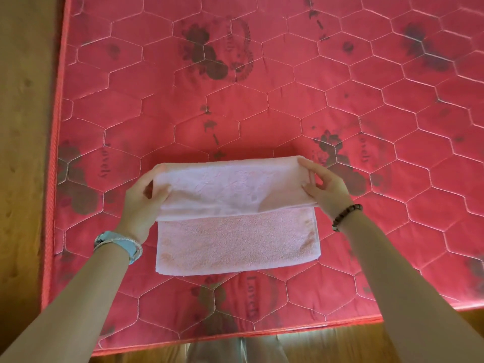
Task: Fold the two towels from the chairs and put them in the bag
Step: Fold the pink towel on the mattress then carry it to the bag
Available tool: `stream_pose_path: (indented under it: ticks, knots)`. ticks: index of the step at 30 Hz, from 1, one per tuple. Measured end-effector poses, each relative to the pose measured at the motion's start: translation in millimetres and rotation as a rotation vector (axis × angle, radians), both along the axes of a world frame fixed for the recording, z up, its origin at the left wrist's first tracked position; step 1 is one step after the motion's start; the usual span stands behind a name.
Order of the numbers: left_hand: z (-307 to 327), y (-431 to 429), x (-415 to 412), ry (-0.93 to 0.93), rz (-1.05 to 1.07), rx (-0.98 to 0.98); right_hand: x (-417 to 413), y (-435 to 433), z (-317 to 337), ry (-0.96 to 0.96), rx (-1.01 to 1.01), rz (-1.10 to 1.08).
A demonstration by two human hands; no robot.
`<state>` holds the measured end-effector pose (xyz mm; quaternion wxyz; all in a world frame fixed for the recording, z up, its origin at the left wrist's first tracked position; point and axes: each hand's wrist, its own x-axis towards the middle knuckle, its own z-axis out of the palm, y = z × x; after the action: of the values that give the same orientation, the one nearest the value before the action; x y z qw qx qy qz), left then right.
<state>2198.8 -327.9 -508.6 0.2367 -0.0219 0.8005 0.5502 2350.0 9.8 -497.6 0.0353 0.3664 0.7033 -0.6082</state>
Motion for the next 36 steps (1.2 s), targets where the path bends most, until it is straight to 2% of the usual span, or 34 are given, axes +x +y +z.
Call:
stream_pose_path:
  ticks: [3,10,15,22,27,31,34,36]
  knots:
    - [-6,-8,9,-0.002,-0.084,-0.03,7,-1,-5,-0.008,0.022,0.049]
    - [-19,-6,8,0.158,-0.115,-0.144,12,-9,-13,-0.022,0.194,0.103]
    - [-18,-13,12,0.171,-0.168,-0.136,14,-11,-10,-0.045,0.249,0.184]
    - [-11,-4,4,0.217,-0.039,-0.09,5,-4,-8,-0.003,0.248,0.131]
    - [-23,-2,2,0.271,-0.053,-0.2,-1,-11,-11,-0.041,0.228,0.147]
    - [-19,7,-4,0.233,0.131,-0.126,-3,-6,-11,-0.02,0.198,0.005]
    - [-24,5,-6,0.298,0.05,-0.218,-7,-4,-17,-0.055,0.308,0.017]
    - [-27,5,-3,0.397,0.005,-0.387,-9,-9,-19,-0.086,0.569,0.043]
